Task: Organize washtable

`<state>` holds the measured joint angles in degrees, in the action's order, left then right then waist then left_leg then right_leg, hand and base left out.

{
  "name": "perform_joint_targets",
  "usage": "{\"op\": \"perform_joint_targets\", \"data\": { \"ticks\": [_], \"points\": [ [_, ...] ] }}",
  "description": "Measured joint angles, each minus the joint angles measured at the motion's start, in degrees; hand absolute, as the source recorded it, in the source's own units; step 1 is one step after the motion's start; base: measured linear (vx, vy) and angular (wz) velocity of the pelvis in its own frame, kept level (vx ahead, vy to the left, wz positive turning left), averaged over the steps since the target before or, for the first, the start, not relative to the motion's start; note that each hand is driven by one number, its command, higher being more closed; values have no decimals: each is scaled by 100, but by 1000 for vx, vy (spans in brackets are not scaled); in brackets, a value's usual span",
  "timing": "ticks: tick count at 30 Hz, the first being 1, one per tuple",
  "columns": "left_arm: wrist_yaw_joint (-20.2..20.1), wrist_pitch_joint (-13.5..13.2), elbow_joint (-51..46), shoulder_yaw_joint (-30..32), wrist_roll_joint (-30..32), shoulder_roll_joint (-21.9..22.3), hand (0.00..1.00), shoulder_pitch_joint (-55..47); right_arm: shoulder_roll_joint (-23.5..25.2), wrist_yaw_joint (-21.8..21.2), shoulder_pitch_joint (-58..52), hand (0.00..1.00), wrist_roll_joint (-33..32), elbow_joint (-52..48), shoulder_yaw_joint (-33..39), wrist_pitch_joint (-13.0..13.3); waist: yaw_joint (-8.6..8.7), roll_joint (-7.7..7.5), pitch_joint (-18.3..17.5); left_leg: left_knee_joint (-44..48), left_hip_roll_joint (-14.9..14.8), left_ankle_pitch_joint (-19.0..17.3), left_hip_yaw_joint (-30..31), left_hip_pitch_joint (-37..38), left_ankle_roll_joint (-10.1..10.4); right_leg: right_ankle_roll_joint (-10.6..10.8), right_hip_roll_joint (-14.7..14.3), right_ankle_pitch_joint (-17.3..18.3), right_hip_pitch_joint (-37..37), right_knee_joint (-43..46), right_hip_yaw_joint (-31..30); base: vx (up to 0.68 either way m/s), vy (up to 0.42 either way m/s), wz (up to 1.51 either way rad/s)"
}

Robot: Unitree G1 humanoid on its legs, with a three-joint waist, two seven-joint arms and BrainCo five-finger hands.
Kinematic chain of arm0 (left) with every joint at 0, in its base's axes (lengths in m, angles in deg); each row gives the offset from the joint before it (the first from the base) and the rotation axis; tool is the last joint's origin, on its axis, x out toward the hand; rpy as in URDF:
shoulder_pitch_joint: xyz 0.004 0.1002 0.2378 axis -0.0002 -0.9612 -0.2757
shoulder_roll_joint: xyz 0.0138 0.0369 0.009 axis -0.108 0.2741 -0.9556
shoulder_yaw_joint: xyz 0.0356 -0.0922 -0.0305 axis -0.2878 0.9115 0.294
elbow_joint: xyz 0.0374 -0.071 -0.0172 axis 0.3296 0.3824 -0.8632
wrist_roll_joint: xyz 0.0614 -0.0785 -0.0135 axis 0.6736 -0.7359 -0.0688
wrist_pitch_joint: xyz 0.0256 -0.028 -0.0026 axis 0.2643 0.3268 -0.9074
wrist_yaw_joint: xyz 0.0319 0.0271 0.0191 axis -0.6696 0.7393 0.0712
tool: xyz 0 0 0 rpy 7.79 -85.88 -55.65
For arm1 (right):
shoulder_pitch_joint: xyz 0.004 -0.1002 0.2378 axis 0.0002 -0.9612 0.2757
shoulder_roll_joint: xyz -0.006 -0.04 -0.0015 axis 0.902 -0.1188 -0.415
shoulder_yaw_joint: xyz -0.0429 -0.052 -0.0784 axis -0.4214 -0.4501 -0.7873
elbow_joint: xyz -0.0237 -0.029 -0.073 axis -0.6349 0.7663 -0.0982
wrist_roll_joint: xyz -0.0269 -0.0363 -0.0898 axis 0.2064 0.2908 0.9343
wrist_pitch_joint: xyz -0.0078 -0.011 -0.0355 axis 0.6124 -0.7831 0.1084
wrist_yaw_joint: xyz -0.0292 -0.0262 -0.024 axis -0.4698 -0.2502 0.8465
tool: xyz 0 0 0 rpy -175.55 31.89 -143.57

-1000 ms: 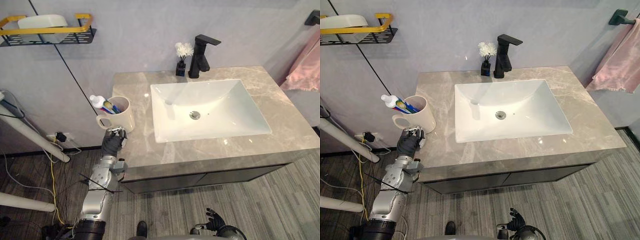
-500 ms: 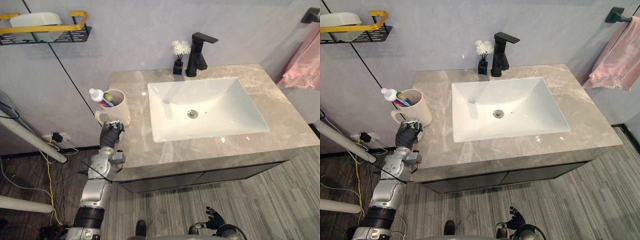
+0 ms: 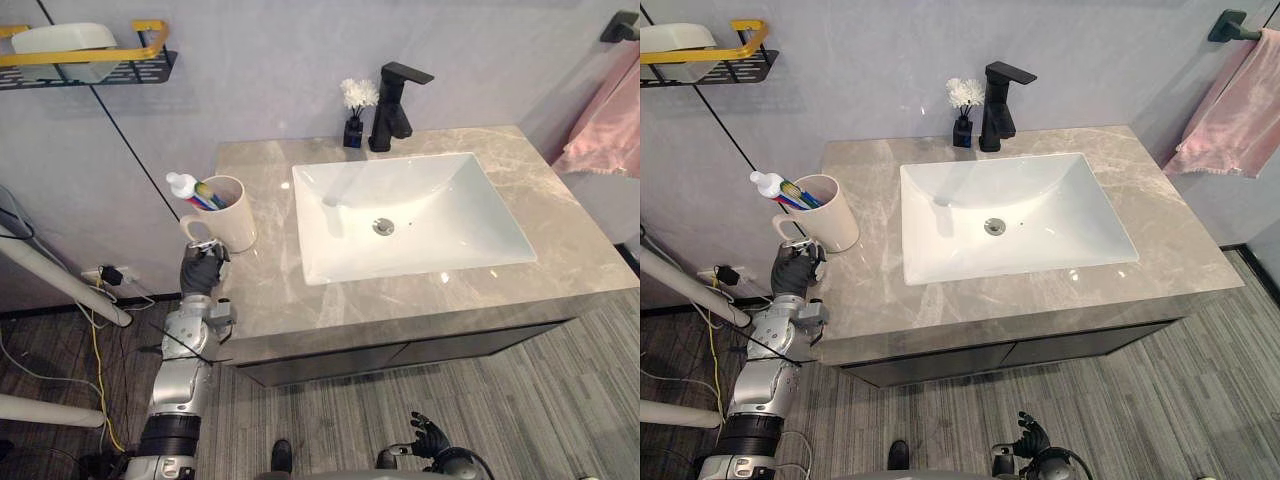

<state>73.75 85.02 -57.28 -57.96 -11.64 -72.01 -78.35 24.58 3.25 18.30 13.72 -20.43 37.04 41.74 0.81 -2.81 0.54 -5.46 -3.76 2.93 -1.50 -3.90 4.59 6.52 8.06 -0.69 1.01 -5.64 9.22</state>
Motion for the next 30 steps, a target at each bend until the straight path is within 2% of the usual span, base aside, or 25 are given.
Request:
{"op": "perform_joint_targets", "data": {
  "ticks": [5,19,30],
  "points": [
    [21,-1,-12,202,2,3,100,-109,0,-4,-8,0,1,-9,-2,2,1,0,0,0,0,0,1,8,0,0,0,0,-7,0,1,0,0,0],
    [121,35,-9,120,-5,-19,100,-7,-8,-2,-113,0,38,-186,-3,12,-6,10,7,2,1,0,4,-26,0,0,0,1,31,1,5,0,0,0],
    [256,24,22,-86,-7,-330,100,596,-42,6,-144,0,30,-403,105,11,-19,22,231,7,1,6,4,-267,-2,-5,-5,-15,276,2,-1,0,0,0]
  ]
}}
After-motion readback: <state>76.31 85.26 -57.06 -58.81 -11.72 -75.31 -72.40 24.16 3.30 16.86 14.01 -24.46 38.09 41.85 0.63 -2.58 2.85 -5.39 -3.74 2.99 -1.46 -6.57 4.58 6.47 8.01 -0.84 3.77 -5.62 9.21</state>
